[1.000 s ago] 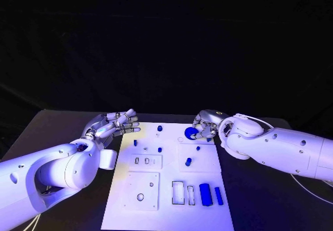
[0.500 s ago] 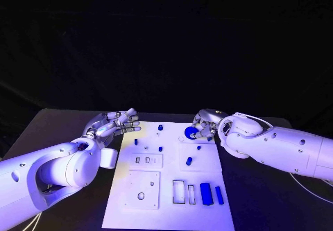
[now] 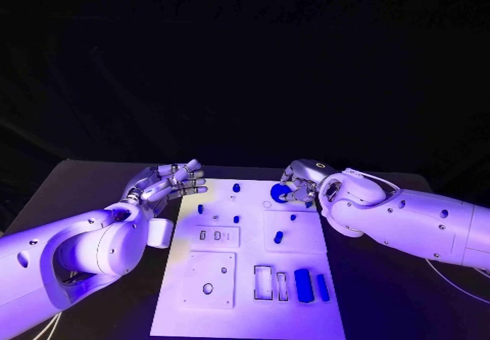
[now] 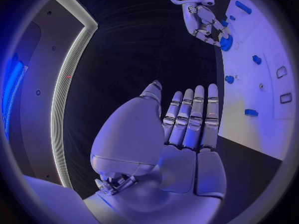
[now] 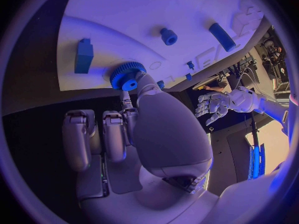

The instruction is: Assemble the parts on the task board

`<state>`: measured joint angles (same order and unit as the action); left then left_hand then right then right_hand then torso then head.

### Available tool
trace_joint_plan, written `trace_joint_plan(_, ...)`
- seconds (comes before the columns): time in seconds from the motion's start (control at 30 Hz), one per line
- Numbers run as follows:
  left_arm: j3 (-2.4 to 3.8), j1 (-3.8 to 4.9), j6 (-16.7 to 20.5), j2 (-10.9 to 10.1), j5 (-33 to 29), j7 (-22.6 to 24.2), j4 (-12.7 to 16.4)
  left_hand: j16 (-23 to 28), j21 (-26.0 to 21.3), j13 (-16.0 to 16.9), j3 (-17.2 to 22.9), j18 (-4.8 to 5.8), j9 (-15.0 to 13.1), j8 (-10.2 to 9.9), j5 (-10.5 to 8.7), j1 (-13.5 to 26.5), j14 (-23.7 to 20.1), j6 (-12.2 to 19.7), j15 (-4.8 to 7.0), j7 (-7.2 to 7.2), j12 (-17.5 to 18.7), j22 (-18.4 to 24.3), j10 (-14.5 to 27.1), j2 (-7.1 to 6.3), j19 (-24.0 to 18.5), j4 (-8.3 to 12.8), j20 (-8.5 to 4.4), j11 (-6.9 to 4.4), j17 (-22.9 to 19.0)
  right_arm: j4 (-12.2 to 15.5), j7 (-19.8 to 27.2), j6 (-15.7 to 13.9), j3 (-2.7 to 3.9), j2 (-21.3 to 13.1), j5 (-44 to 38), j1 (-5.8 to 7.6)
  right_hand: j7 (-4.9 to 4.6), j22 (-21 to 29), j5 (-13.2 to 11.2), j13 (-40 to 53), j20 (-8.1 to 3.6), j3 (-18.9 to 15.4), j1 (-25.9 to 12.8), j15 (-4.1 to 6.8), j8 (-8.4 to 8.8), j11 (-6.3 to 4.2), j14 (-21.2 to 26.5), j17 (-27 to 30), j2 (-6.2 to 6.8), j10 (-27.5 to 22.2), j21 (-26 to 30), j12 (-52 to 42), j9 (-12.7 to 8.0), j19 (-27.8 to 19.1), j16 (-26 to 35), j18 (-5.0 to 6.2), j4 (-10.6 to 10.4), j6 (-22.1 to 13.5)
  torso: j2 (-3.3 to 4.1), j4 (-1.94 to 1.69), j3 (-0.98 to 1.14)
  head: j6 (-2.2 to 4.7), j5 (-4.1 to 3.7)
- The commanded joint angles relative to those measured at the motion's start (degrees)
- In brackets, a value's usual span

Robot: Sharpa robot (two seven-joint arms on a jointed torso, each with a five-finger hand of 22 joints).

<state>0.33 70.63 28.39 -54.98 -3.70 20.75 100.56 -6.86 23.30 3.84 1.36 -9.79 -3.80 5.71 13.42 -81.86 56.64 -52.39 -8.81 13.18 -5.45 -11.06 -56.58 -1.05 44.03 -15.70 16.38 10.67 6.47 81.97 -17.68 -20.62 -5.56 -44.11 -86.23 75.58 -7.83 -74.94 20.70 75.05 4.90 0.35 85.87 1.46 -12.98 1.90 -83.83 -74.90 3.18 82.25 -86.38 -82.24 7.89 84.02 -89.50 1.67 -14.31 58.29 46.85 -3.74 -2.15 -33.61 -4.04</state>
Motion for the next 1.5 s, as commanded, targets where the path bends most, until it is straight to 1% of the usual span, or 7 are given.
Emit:
trace_joint_plan(0.03, 0.04, 0.09, -1.08, 0.14, -0.05, 0.17, 0.05, 0.24, 0.33, 0.03, -0.17, -0.50, -0.03, -0.31, -0.21, -0.50, -0.23, -0.27, -0.09, 0.27, 0.40, -0.07, -0.07, 0.01, -0.38, 0.12, -0.19, 0.17, 0.02, 0.75, -0.28, -2.94, 0.00, -0.02, -2.37, -0.02, 1.49, -11.16, -0.15, 5.19, -0.33, 0.52, 1.12, 0.40, -0.42, -0.06, -6.03, -14.49, -0.35, 0.36, -0.38, -0.30, 0.53, 2.84, -0.26, -0.51, -0.07, 1.85, -0.02, 0.02, -0.04, 0.09, 0.12)
trace_joint_plan(0.33, 0.04, 0.09, -1.16, 0.22, -0.05, 0.09, 0.06, 0.27, 0.35, 0.03, -0.15, -0.50, -0.03, -0.34, -0.21, -0.53, -0.22, -0.28, -0.09, 0.26, 0.42, -0.07, -0.07, 0.07, -0.41, 0.13, -0.18, 0.17, 0.02, 4.55, -0.18, -4.81, 0.04, 0.25, -4.84, 0.15, 1.57, -11.54, -0.01, 5.42, -0.40, 1.12, 1.01, 0.47, -0.40, -0.14, -6.07, -14.66, -0.13, 0.55, -0.69, -0.47, 0.55, 3.14, -0.33, -0.62, -0.17, 2.09, -0.04, -0.02, -0.05, 0.21, 0.37)
trace_joint_plan(0.5, 0.04, 0.09, -1.17, 0.34, -0.05, 0.11, 0.09, 0.27, 0.35, 0.03, -0.15, -0.50, -0.03, -0.34, -0.21, -0.53, -0.22, -0.28, -0.09, 0.26, 0.42, -0.07, -0.07, 0.07, -0.41, 0.13, -0.18, 0.17, 0.02, 5.53, -0.73, -5.91, 0.05, 2.59, -7.78, 0.34, 1.60, -11.90, 0.22, 5.55, -0.44, 1.49, 0.91, 0.50, -0.34, -0.17, -6.11, -14.83, 0.11, 0.66, -0.97, -0.56, 0.55, 3.42, -0.40, -0.72, -0.23, 2.19, 0.00, -0.10, -0.06, 0.29, 0.41)
trace_joint_plan(0.83, 0.04, 0.09, -1.16, 0.49, -0.05, 0.11, 0.12, 0.30, 0.37, 0.03, -0.14, -0.50, -0.02, -0.37, -0.21, -0.57, -0.22, -0.28, -0.09, 0.25, 0.44, -0.08, -0.07, 0.10, -0.42, 0.14, -0.18, 0.17, 0.03, 2.43, -1.11, -5.70, 0.02, 8.26, -9.02, 0.39, 1.59, -12.01, 0.14, 5.57, -0.46, 1.77, 0.73, 0.52, -0.27, -0.17, -6.12, -14.87, 0.24, 0.68, -1.06, -0.56, 0.53, 3.50, -0.41, -0.76, -0.35, 2.21, 0.02, -0.05, -0.13, 0.31, 0.56)
trace_joint_plan(0.97, 0.04, 0.09, -1.16, 0.57, -0.05, 0.12, 0.13, 0.30, 0.37, 0.03, -0.14, -0.50, -0.02, -0.37, -0.21, -0.57, -0.22, -0.28, -0.09, 0.25, 0.44, -0.08, -0.07, 0.10, -0.42, 0.14, -0.18, 0.17, 0.03, 0.52, -0.96, -5.21, -0.09, 10.45, -8.92, 0.21, 1.57, -12.00, 0.02, 5.50, -0.48, 1.93, 0.63, 0.52, -0.21, -0.16, -6.12, -14.87, 0.31, 0.63, -1.04, -0.50, 0.52, 3.49, -0.42, -0.75, -0.40, 2.19, 0.09, -0.06, -0.04, 0.30, 0.50)
trace_joint_plan(1.23, 0.04, 0.09, -1.18, 0.67, -0.05, 0.17, 0.14, 0.30, 0.37, 0.03, -0.14, -0.50, -0.02, -0.37, -0.21, -0.57, -0.22, -0.28, -0.09, 0.25, 0.44, -0.08, -0.07, 0.10, -0.42, 0.14, -0.18, 0.17, 0.03, -1.87, -0.43, -3.91, -0.30, 13.10, -8.53, -0.46, 1.49, -11.92, -0.27, 5.44, -0.48, 2.35, 0.39, 0.50, 0.02, -0.11, -6.12, -14.86, 0.48, 0.57, -0.96, -0.42, 0.45, 3.41, -0.41, -0.72, -0.53, 2.02, 0.05, -0.06, -0.02, 0.13, 0.60)
trace_joint_plan(1.5, 0.05, 0.10, -1.16, 0.67, -0.05, 0.18, 0.14, 0.30, 0.37, 0.03, -0.14, -0.50, -0.02, -0.37, -0.21, -0.57, -0.22, -0.28, -0.09, 0.25, 0.44, -0.08, -0.07, 0.10, -0.42, 0.14, -0.18, 0.17, 0.03, -3.05, 0.06, -2.78, -0.42, 14.19, -8.28, -0.91, 1.49, -11.91, -0.33, 5.45, -0.48, 2.47, 0.36, 0.49, 0.07, -0.09, -6.12, -14.88, 0.49, 0.57, -0.95, -0.43, 0.44, 3.41, -0.42, -0.72, -0.55, 1.99, 0.06, 0.07, 0.04, -0.06, 0.84)
